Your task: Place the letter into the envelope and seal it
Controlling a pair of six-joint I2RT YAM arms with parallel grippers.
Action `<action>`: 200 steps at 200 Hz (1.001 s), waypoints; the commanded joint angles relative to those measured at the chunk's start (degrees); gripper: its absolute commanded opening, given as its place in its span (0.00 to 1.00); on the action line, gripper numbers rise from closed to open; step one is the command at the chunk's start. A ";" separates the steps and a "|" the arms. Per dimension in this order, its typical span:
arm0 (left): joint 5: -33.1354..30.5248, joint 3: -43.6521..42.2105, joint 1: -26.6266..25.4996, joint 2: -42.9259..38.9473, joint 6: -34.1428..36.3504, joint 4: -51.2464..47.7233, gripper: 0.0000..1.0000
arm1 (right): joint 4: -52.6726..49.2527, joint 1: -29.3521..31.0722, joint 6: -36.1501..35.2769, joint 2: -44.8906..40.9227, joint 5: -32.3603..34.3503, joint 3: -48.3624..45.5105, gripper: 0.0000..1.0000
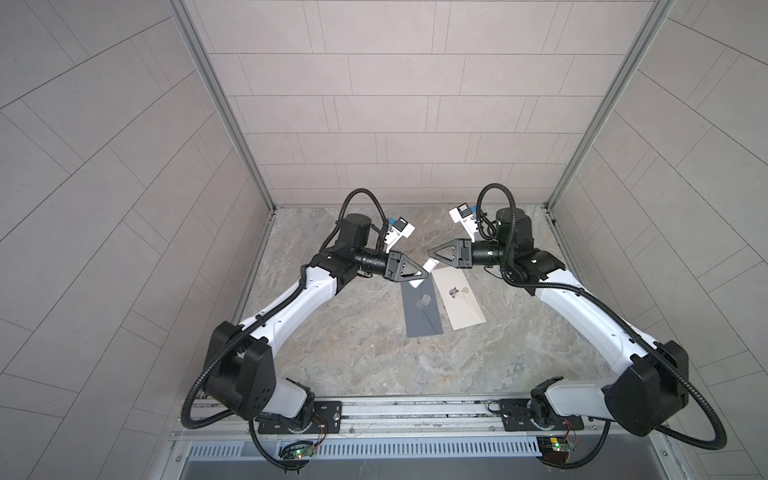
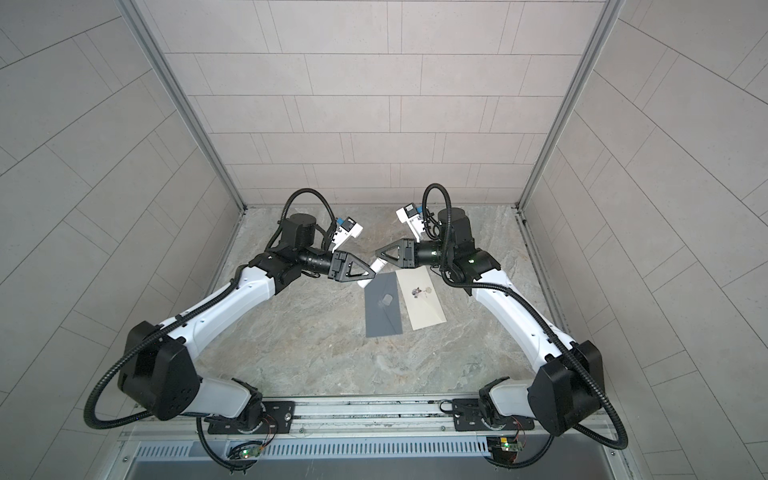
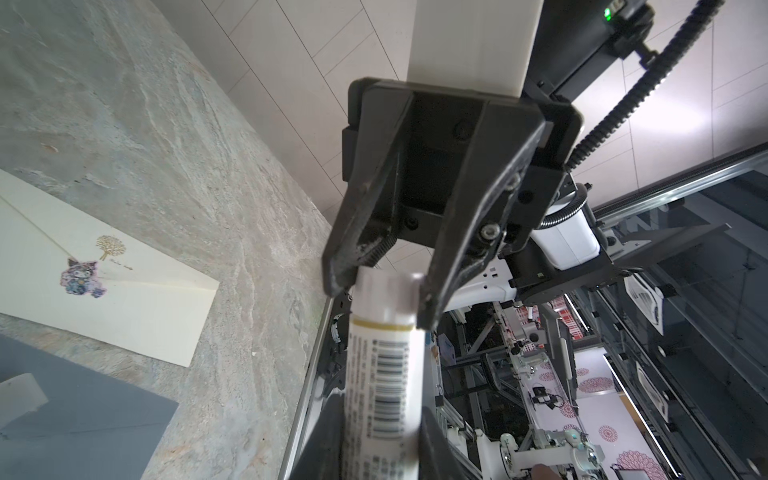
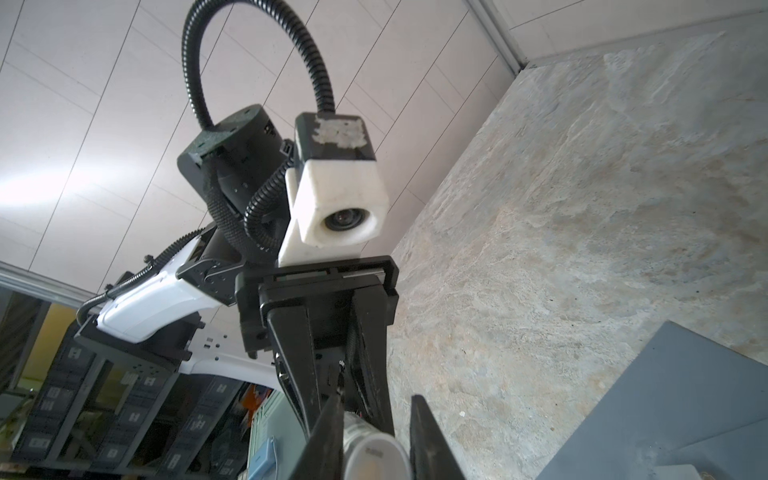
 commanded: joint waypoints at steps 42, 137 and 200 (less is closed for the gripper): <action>-19.04 8.85 0.41 -1.89 20.42 -23.53 0.00 | -13.24 0.26 -3.86 -1.40 1.48 2.63 0.40; -47.37 4.38 -8.63 -3.36 22.80 -17.99 0.00 | -0.16 3.53 17.46 2.61 29.49 -1.36 0.48; -48.52 3.98 -8.96 -3.55 22.85 -16.62 0.00 | 1.23 4.96 19.28 4.15 26.08 -3.62 0.48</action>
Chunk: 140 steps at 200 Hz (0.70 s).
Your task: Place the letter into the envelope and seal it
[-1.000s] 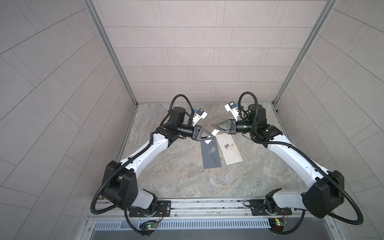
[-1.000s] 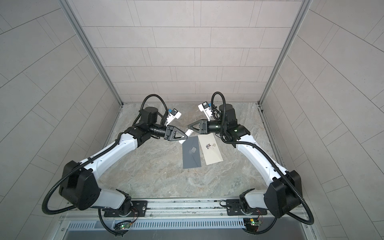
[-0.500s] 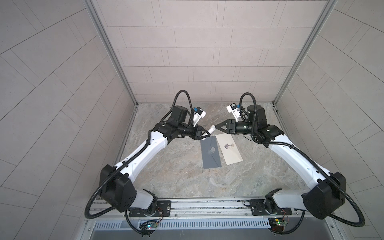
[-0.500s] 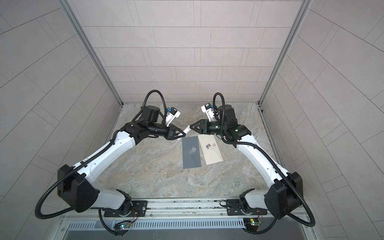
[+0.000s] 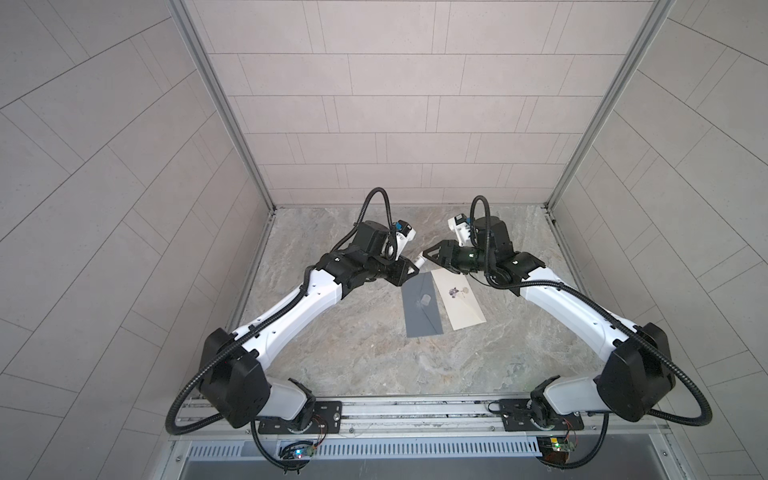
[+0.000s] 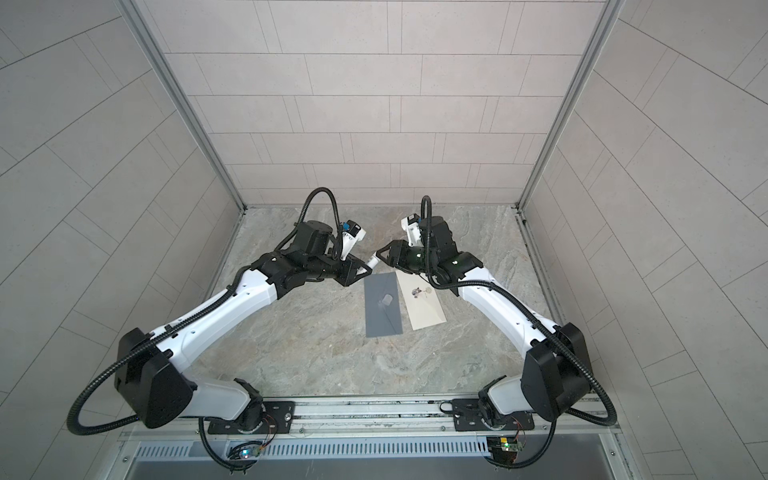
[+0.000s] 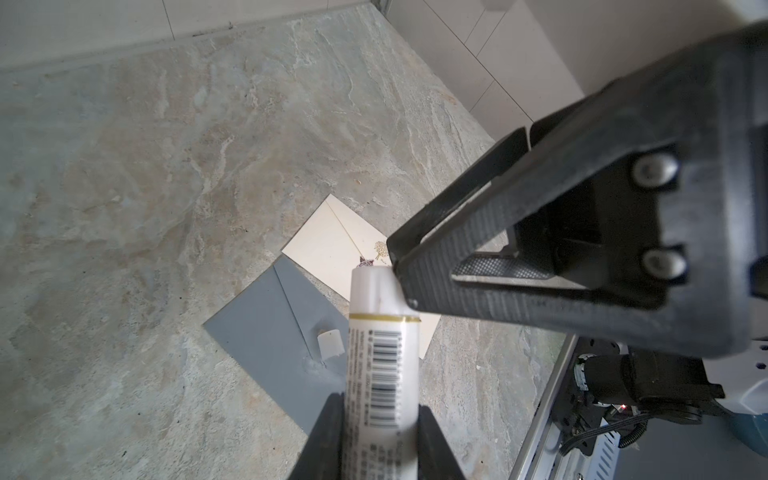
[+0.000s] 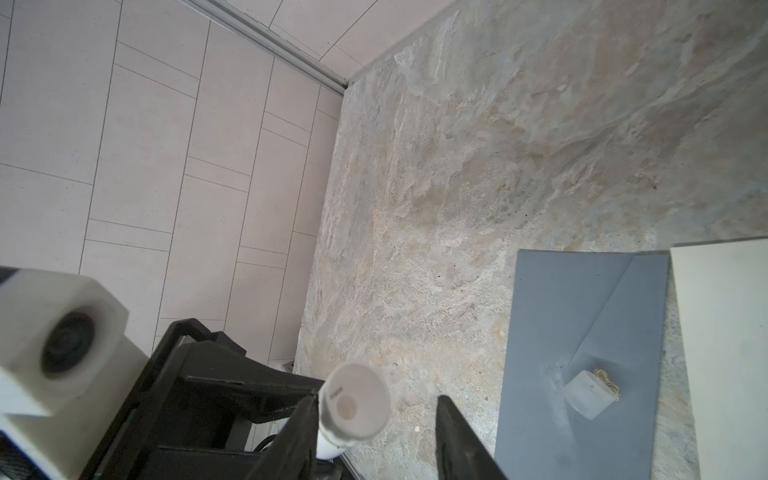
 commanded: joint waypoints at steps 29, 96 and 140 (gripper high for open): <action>-0.61 -0.41 -0.29 -1.06 0.91 2.11 0.00 | 8.98 0.32 6.64 0.64 -1.55 -2.92 0.46; -0.53 -1.32 -0.26 -0.97 -0.01 3.51 0.00 | 12.37 0.80 8.90 3.61 -2.95 -1.51 0.37; -0.80 -1.55 -0.39 -0.33 -0.87 4.43 0.00 | 13.01 0.89 9.72 4.63 -3.82 -0.20 0.31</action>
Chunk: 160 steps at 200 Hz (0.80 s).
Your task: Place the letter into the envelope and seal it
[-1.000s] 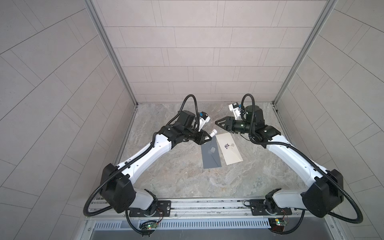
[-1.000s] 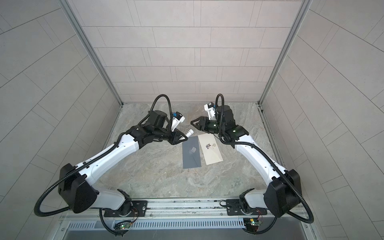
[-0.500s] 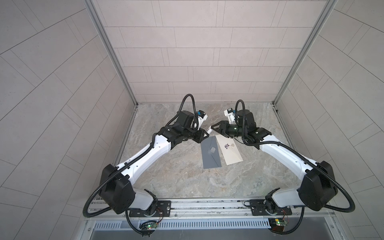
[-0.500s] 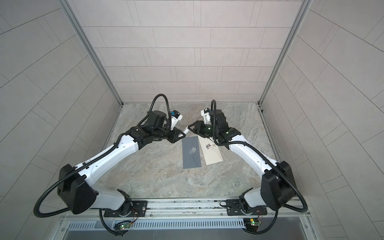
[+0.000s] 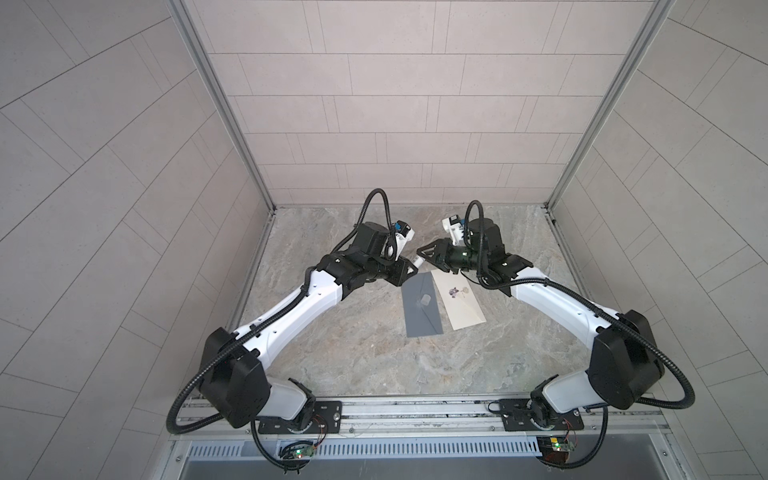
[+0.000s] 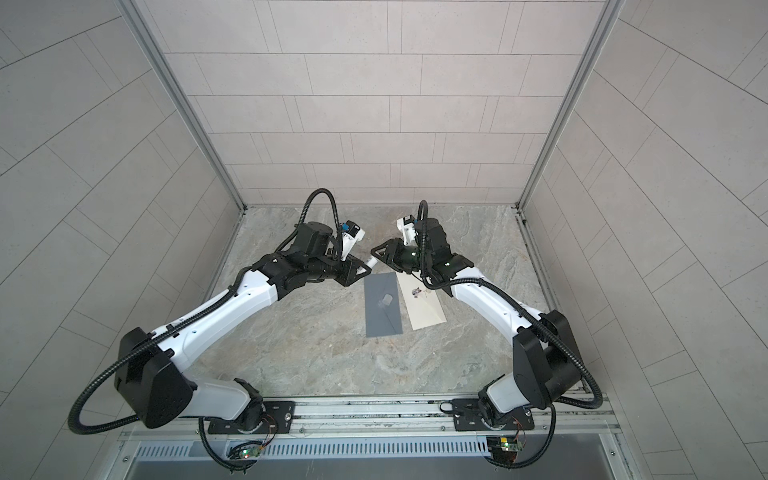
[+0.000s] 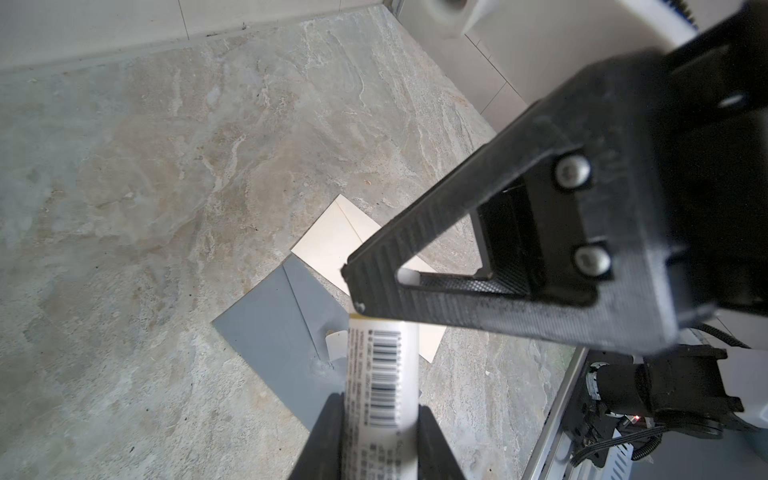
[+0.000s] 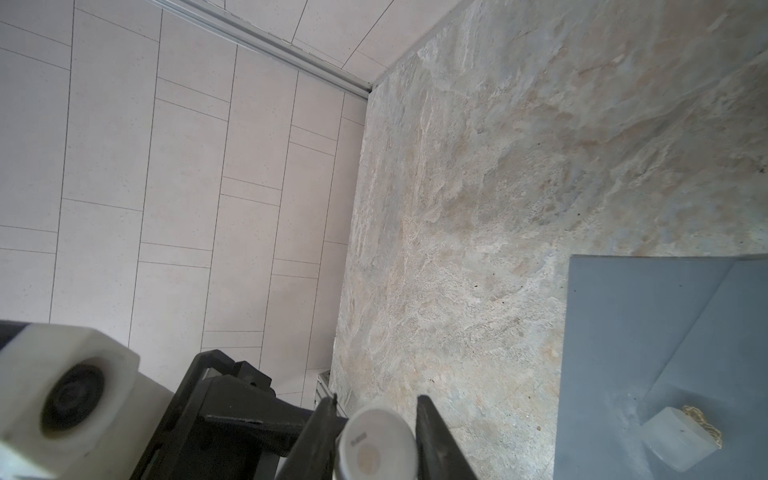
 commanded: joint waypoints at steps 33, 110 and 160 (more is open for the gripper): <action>0.71 -0.87 -0.30 -0.33 -2.89 6.59 0.00 | 1.30 0.36 1.12 0.66 -2.13 2.10 0.17; 16.84 1.88 5.24 -0.41 -13.31 11.71 0.00 | 9.69 -3.61 3.90 -3.36 -14.56 -0.78 0.00; 32.11 2.45 7.99 -0.87 -17.72 16.40 0.00 | -0.38 -4.60 -7.81 -7.37 -24.87 0.94 0.00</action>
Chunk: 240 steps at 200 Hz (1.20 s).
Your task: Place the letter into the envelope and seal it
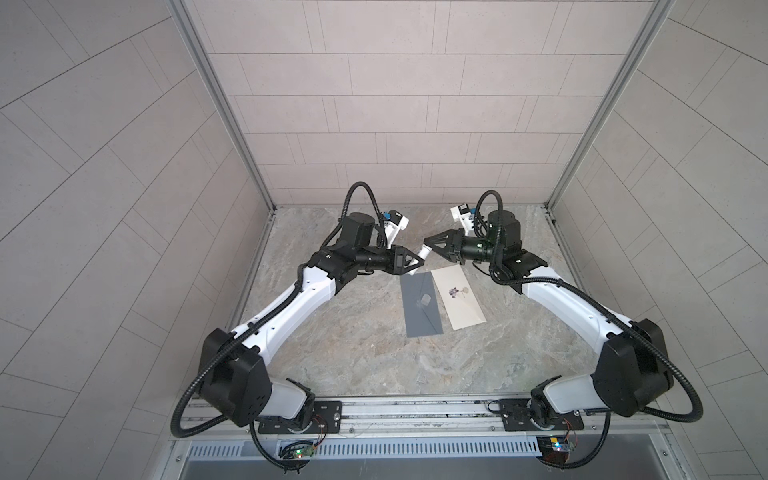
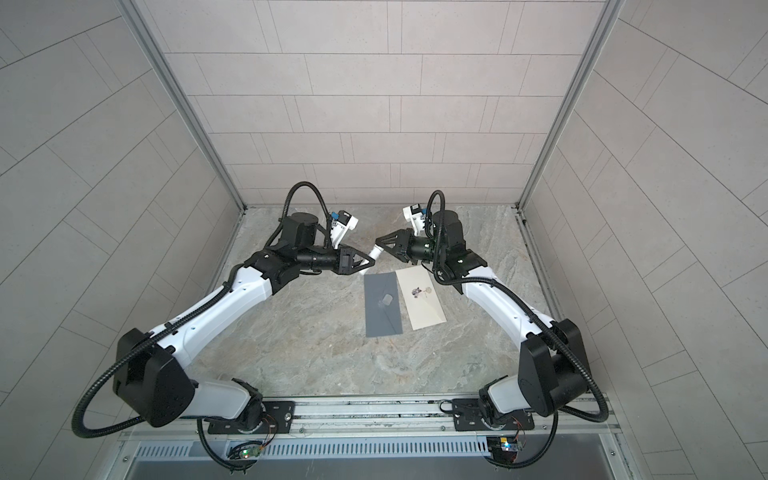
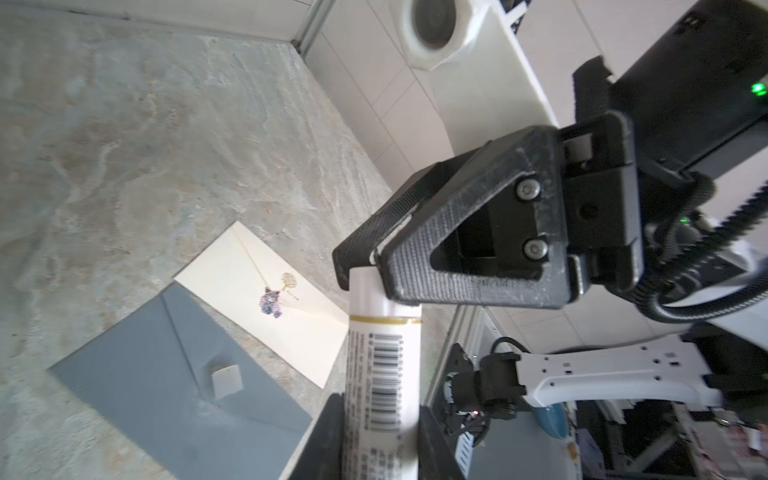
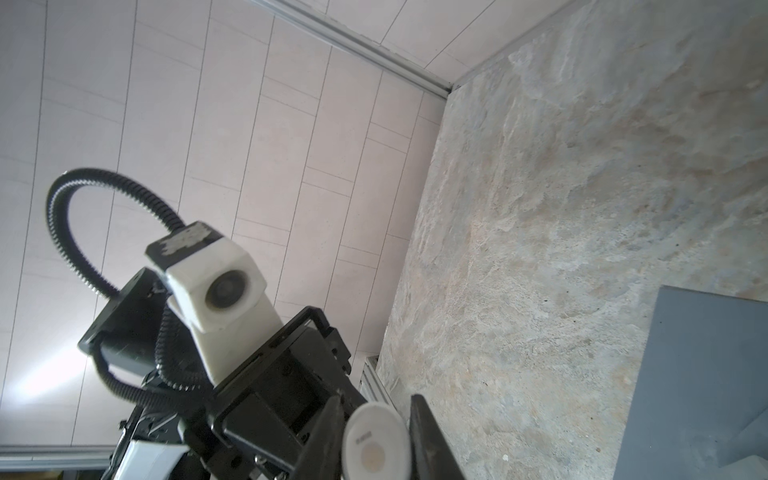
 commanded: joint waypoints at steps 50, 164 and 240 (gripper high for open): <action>19.43 2.30 1.35 -0.71 -9.66 14.09 0.00 | -18.91 0.81 -22.05 -4.72 -16.78 4.30 0.00; 9.08 8.76 -0.36 1.42 10.65 -12.75 0.00 | -35.40 0.19 -32.30 -4.77 -12.35 14.12 0.39; 2.19 7.08 -2.36 1.40 14.32 -13.17 0.00 | -24.69 1.04 -18.38 -1.58 -6.38 11.97 0.48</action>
